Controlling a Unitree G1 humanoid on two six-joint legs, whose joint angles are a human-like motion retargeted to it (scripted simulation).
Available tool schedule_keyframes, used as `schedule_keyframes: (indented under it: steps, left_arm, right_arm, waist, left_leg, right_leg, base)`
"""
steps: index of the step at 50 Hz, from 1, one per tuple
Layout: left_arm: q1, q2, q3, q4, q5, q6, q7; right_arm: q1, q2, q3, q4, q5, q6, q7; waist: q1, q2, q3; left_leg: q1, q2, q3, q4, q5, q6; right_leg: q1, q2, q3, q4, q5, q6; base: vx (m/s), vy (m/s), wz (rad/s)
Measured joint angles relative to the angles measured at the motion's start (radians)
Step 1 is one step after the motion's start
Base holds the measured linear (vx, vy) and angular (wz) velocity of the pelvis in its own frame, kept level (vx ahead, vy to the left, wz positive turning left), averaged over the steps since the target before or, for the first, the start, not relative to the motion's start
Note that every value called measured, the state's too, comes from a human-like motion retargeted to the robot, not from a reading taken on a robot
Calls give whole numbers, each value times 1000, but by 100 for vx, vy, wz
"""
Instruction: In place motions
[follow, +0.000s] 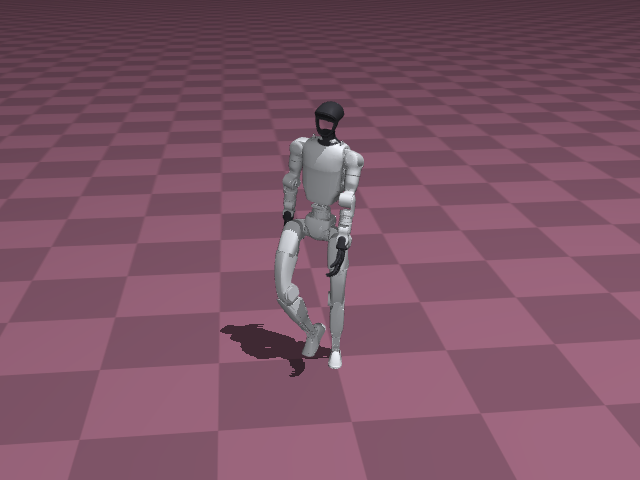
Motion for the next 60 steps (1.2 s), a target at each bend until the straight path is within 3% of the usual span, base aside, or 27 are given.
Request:
schedule_keyframes:
  steps: [2, 3, 5, 8, 10, 13, 16, 20, 22, 23, 25, 27, 29, 32, 33, 35, 38, 40, 43, 45, 48, 50, 52, 53, 55, 57, 60]
  left_arm:
    - [-157, -8, -39, -122, -25, 2, -75]
    - [-233, -5, -60, -193, -16, 4, -99]
    - [-310, 9, -68, -308, 32, -9, -94]
    - [-329, 16, -74, -375, 54, -49, -25]
    - [-335, -14, -117, -381, 30, -67, -11]
    - [-298, -30, -122, -364, 45, -54, -65]
    - [-193, -50, -118, -305, 70, -44, -74]
    - [64, -82, -70, -148, 129, -36, -54]
    - [233, -69, -32, -59, 196, -11, -58]
    - [322, -49, -12, -11, 224, 7, -55]
    - [454, 3, 39, 93, 269, 48, -43]
    - [598, 42, 88, 93, 297, 113, -17]
    - [750, 79, 134, 93, 286, 146, -22]
    - [886, 84, 240, 93, 258, 170, -43]
    - [916, 76, 288, 93, 246, 152, -34]
    - [963, 70, 355, 93, 194, 111, -24]
    - [997, 76, 392, 93, 127, 98, -10]
    - [977, 90, 380, 93, 103, 132, 15]
    - [898, 119, 301, 93, 105, 143, 1]
    - [811, 120, 232, 93, 127, 133, -27]
    - [644, 89, 109, 93, 133, 107, -12]
    - [528, 66, 42, 93, 128, 73, 68]
    - [408, 19, -32, 75, 116, 41, 136]
    - [319, -9, -66, 63, 91, 39, 136]
    - [112, -31, -112, 12, 47, 31, 89]
    - [-103, -34, -139, -74, 16, 35, 24]
    - [-315, -50, -91, -225, 77, 45, -34]
  right_arm:
    - [54, -53, -40, 10, 56, 34, -49]
    - [94, -78, -66, 10, 84, 60, -54]
    - [177, -114, -96, 10, 127, 110, -74]
    - [292, -161, -120, 10, 191, 107, -138]
    - [365, -161, -176, 10, 267, 50, -193]
    - [381, -138, -209, 10, 315, -4, -223]
    - [364, -116, -184, 10, 330, 0, -209]
    - [254, -75, -94, 10, 285, 45, -127]
    - [169, -52, -34, 10, 263, 52, -87]
    - [118, -41, 7, 10, 254, 49, -71]
    - [-27, -14, 81, 10, 246, 50, -26]
    - [-196, 16, 96, -40, 224, 39, 45]
    - [-332, 47, 121, -156, 208, 32, 132]
    - [-488, 95, 120, -356, 170, 11, 182]
    - [-528, 108, 128, -415, 184, -12, 176]
    - [-587, 119, 152, -524, 234, -59, 182]
    - [-652, 111, 184, -618, 221, -103, 190]
    - [-670, 87, 192, -644, 93, -90, 141]
    - [-602, 76, 230, -612, 0, -102, 49]
    - [-514, 75, 233, -572, -37, -108, 45]
    - [-323, 83, 199, -456, -90, -87, 61]
    - [-195, 86, 159, -340, -109, -51, 73]
    - [-73, 51, 90, -210, -115, 12, 74]
    - [-32, 24, 61, -160, -105, 49, 62]
    - [11, -11, 6, -91, -6, 80, -18]
    - [30, -52, -52, -15, 124, 43, -92]
    - [118, -91, -109, 10, 201, 92, -133]
  waist:
    - [6, -3, 48]
    - [-33, 8, 75]
    - [-123, 43, 109]
    - [-173, 69, 80]
    - [-135, 85, 48]
    - [-88, 52, 45]
    - [-25, 32, 16]
    - [53, 15, -35]
    - [62, 5, -39]
    - [76, -10, -34]
    - [144, -53, -11]
    - [254, -6, -38]
    - [311, -10, -9]
    - [382, 7, 30]
    - [392, 10, 38]
    - [403, -11, 61]
    - [454, -37, 49]
    - [457, -40, 30]
    - [403, -22, -40]
    - [342, -15, -79]
    - [281, -49, -86]
    - [264, -48, -86]
    - [191, -7, -84]
    - [90, 19, -72]
    - [-9, 51, 1]
    - [44, 35, 84]
    - [-77, 58, 195]
  left_leg:
    - [-15, -14, 77, -39, 24, 12]
    - [-21, -17, 64, -52, 27, 13]
    - [-46, 13, 10, -36, 29, 15]
    - [-89, 43, 0, -9, 36, 15]
    - [-103, 53, 9, 1, 31, 16]
    - [-65, 33, 51, -2, 25, 7]
    - [-5, 0, 110, -25, 16, -1]
    - [49, -48, 164, 11, -26, -18]
    - [58, -70, 153, 106, -16, -26]
    - [55, -80, 170, 191, 32, -31]
    - [-67, 0, 212, 570, 227, -56]
    - [-379, 174, 117, 998, 337, -5]
    - [-587, 193, 9, 1255, 295, 63]
    - [-782, 436, 64, 1552, 148, 199]
    - [-847, 463, 56, 1622, 99, 224]
    - [-938, 432, 59, 1701, 46, 246]
    - [-946, 415, 136, 1687, 22, 229]
    - [-915, 422, 143, 1651, 25, 196]
    - [-812, 399, 72, 1518, 83, 132]
    - [-662, 316, 58, 1318, 138, 95]
    - [-305, 73, 70, 783, 252, 25]
    - [-67, -102, -14, 377, 108, -85]
    - [124, -55, 157, 102, -16, -15]
    - [133, -46, 68, 52, 1, -2]
    - [63, 5, -26, 109, 2, -10]
    - [20, -19, -1, 141, -5, 17]
    - [47, -19, -45, 96, 19, 59]
  right_leg:
    - [-202, -58, -22, 268, -99, -84]
    - [-294, -112, -53, 384, -130, -104]
    - [-428, -128, -81, 496, -155, -110]
    - [-549, -87, -83, 504, -179, -110]
    - [-565, -86, -97, 471, -201, -111]
    - [-463, -81, -77, 384, -191, -100]
    - [-274, -24, -13, 200, -145, -60]
    - [132, 62, 85, -348, -53, 28]
    - [320, 76, 96, -617, -229, 77]
    - [389, 64, 72, -724, -289, 62]
    - [447, 22, 157, -848, -262, 63]
    - [395, 62, 264, -884, -221, 89]
    - [388, 71, 262, -895, -192, 68]
    - [382, 113, 325, -872, -201, 23]
    - [379, 117, 327, -866, -204, 13]
    - [378, 95, 326, -855, -206, 1]
    - [360, 79, 348, -854, -203, -6]
    - [360, 78, 327, -860, -210, -1]
    - [373, 110, 260, -871, -230, 12]
    - [379, 109, 205, -867, -252, 26]
    - [403, 45, 176, -792, -309, 54]
    - [406, 51, 176, -692, -320, 60]
    - [355, 51, 75, -483, -148, 52]
    - [271, 4, -3, -301, -17, 53]
    - [77, -89, -39, 44, 92, 1]
    - [-131, -98, 45, 298, -1, -70]
    - [-320, -228, -28, 569, -93, -110]
  base:
    - [-59, 7, -69]
    - [-36, 13, 56]
    - [-5, 6, 103]
    - [20, -3, 7]
    - [14, -1, -33]
    - [3, -6, -52]
    - [17, 1, -76]
    - [25, 6, -39]
    - [24, 2, 18]
    - [18, 3, -42]
    - [-7, -2, -133]
    - [-39, -15, -145]
    - [-24, -13, -104]
    - [-15, -17, -68]
    - [-9, -9, -14]
    - [0, 0, 0]
    - [7, 2, -19]
    - [11, 5, 50]
    - [27, 12, 106]
    - [29, 18, 135]
    - [40, 22, 62]
    - [49, 16, -11]
    - [48, 23, 99]
    - [-3, 14, 192]
    - [-63, 6, 73]
    - [-85, 11, -106]
    - [-42, 16, 121]
